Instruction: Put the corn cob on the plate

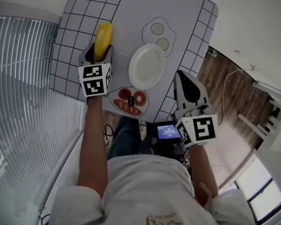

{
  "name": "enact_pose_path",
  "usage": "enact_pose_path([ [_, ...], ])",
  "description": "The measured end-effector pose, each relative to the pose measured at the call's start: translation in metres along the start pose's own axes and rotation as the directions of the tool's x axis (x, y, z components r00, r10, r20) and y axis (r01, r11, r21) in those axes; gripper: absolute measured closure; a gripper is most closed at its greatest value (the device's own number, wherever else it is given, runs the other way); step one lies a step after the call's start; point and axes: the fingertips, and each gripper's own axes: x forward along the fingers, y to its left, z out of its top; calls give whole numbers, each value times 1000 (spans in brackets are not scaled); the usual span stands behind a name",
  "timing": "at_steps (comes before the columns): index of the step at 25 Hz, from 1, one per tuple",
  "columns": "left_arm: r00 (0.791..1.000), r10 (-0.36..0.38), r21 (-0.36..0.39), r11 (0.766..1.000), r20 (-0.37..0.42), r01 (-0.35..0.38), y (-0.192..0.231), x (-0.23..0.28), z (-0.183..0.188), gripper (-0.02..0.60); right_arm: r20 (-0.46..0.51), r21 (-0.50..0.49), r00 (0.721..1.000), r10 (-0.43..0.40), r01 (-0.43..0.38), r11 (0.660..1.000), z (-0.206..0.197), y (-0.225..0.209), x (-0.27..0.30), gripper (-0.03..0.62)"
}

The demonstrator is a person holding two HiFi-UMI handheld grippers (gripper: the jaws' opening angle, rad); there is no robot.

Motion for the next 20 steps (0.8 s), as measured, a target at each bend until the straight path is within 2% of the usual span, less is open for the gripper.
enact_pose_path([
  [7, 1000, -4, -7, 1000, 2, 4, -6, -7, 3, 334, -2, -6, 1000, -1, 1, 1000, 4, -3, -1, 586],
  [20, 997, -41, 9, 999, 63, 41, -33, -42, 19, 334, -45, 1, 998, -34, 34, 999, -3, -7, 3, 586],
])
